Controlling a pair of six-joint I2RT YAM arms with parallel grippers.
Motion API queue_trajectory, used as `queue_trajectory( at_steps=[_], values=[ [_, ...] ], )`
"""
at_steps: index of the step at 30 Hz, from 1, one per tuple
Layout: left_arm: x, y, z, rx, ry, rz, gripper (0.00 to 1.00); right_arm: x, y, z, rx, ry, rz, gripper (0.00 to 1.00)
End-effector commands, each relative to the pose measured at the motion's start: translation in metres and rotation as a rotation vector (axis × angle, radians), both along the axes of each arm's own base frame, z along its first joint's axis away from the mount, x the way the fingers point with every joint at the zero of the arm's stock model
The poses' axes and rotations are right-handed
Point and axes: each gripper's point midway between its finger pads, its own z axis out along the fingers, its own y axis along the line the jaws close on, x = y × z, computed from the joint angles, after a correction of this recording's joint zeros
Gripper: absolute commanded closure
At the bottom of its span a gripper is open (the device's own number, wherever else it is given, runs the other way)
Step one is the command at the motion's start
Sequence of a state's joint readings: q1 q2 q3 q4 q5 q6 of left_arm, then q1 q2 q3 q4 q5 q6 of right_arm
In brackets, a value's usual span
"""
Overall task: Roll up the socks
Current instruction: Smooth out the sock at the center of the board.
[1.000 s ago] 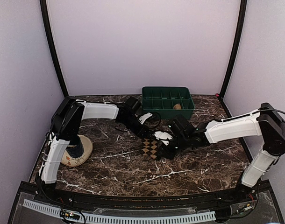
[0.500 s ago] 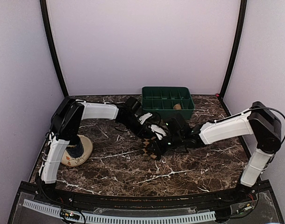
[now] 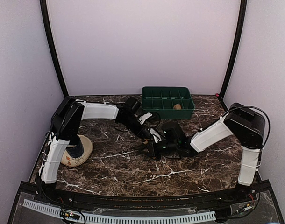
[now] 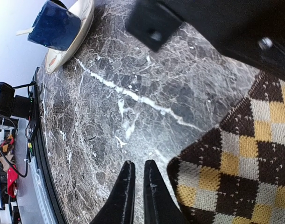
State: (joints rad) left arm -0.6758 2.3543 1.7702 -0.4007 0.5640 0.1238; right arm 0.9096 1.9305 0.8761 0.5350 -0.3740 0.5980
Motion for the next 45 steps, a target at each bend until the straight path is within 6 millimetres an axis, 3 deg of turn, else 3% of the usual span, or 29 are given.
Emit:
queue_trajectory(
  at_steps=[1, 7, 17, 21, 26, 31, 39, 45],
  values=[
    [-0.025, 0.047, -0.061, 0.235, 0.117, 0.046, 1.00, 0.006, -0.007, -0.008, 0.038, 0.050, -0.068, 0.93],
    [-0.029, 0.051, -0.065, 0.245, 0.128, 0.053, 1.00, 0.018, -0.037, -0.018, 0.025, 0.065, -0.211, 0.94],
    [-0.036, 0.060, -0.072, 0.271, 0.134, 0.056, 1.00, 0.015, -0.058, -0.032, -0.017, 0.112, -0.291, 0.94],
    [-0.036, 0.062, -0.073, 0.281, 0.129, 0.058, 1.00, 0.003, -0.048, -0.021, 0.040, 0.151, -0.216, 0.93],
    [-0.030, 0.062, -0.069, 0.282, 0.105, 0.062, 1.00, -0.030, -0.023, -0.003, 0.044, 0.180, -0.028, 0.82],
    [-0.024, 0.065, -0.065, 0.285, 0.077, 0.054, 1.00, -0.048, -0.024, 0.013, -0.113, 0.013, 0.059, 0.72],
    [-0.032, 0.070, -0.068, 0.287, 0.053, -0.011, 1.00, -0.025, -0.075, 0.044, -0.388, -0.354, 0.019, 0.59],
    [-0.045, 0.075, -0.066, 0.273, 0.055, -0.062, 1.00, -0.022, -0.086, 0.032, -0.545, -0.487, 0.101, 0.56]
  ],
)
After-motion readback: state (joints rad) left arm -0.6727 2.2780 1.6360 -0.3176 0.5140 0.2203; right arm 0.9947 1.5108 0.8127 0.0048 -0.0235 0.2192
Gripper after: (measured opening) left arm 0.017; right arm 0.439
